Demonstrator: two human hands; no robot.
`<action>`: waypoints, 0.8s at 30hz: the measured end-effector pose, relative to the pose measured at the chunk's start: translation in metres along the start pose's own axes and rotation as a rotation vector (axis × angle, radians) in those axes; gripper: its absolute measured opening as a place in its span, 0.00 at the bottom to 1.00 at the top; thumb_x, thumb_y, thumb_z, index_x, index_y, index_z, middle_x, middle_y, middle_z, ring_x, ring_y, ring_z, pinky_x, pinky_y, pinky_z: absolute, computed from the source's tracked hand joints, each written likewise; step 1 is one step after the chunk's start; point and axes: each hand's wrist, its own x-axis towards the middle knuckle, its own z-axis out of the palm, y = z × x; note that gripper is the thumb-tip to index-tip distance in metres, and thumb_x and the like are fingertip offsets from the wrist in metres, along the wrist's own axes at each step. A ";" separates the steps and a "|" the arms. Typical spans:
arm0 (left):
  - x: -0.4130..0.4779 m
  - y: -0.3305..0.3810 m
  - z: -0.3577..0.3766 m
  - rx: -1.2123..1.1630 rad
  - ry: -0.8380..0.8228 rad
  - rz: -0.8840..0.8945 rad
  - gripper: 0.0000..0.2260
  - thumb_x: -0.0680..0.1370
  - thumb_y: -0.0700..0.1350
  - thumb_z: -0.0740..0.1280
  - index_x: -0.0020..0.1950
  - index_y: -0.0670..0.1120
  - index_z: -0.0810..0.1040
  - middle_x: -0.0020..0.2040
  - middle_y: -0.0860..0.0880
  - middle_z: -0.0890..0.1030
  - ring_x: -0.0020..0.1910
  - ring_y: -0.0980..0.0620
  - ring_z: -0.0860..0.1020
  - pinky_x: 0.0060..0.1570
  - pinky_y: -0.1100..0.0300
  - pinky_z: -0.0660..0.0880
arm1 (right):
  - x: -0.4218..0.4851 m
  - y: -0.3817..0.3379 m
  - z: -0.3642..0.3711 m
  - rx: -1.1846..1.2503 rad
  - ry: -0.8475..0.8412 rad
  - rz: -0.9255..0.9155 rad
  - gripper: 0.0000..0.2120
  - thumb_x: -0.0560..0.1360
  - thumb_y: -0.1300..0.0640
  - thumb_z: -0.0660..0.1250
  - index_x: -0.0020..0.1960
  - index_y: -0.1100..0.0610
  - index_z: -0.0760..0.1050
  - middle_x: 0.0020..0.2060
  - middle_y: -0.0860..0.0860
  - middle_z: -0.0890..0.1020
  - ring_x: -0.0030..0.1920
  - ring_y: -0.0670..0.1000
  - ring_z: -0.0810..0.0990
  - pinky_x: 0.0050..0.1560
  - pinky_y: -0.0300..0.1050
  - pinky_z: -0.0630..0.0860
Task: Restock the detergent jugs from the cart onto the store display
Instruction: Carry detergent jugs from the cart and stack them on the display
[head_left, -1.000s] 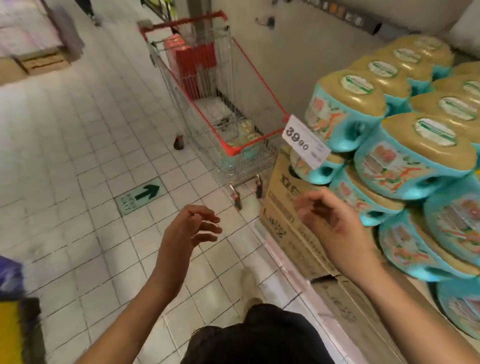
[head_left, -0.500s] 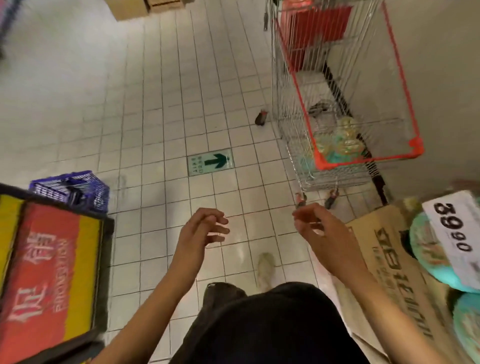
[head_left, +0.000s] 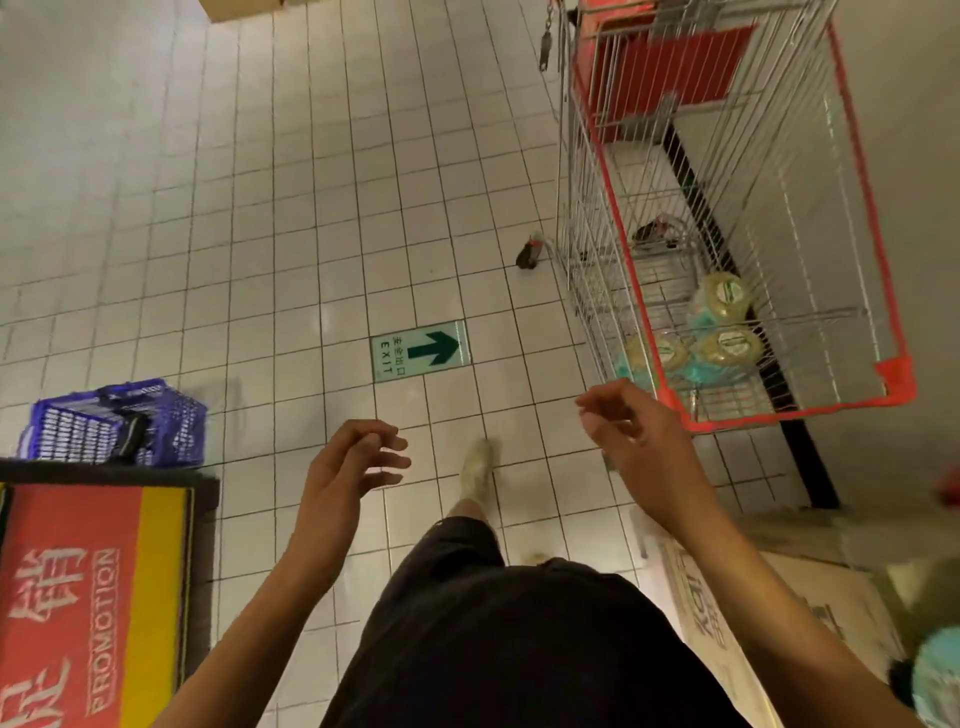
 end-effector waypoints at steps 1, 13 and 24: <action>0.022 0.007 0.001 -0.002 -0.021 0.001 0.12 0.88 0.42 0.56 0.58 0.44 0.79 0.53 0.45 0.85 0.52 0.43 0.85 0.50 0.53 0.81 | 0.016 -0.003 0.000 0.001 0.016 0.008 0.10 0.81 0.58 0.70 0.53 0.42 0.80 0.50 0.37 0.84 0.53 0.40 0.82 0.55 0.44 0.79; 0.263 0.158 0.113 0.102 -0.524 0.169 0.10 0.87 0.38 0.57 0.58 0.40 0.78 0.53 0.42 0.84 0.52 0.43 0.84 0.50 0.55 0.82 | 0.140 -0.043 -0.044 0.089 0.298 0.140 0.10 0.81 0.60 0.71 0.53 0.44 0.81 0.48 0.36 0.84 0.52 0.38 0.81 0.51 0.26 0.73; 0.390 0.223 0.284 0.266 -0.828 0.231 0.12 0.82 0.46 0.60 0.57 0.43 0.79 0.53 0.46 0.84 0.52 0.44 0.83 0.51 0.52 0.82 | 0.248 -0.004 -0.142 0.307 0.617 0.265 0.10 0.80 0.61 0.71 0.51 0.45 0.82 0.50 0.42 0.85 0.53 0.43 0.83 0.54 0.34 0.79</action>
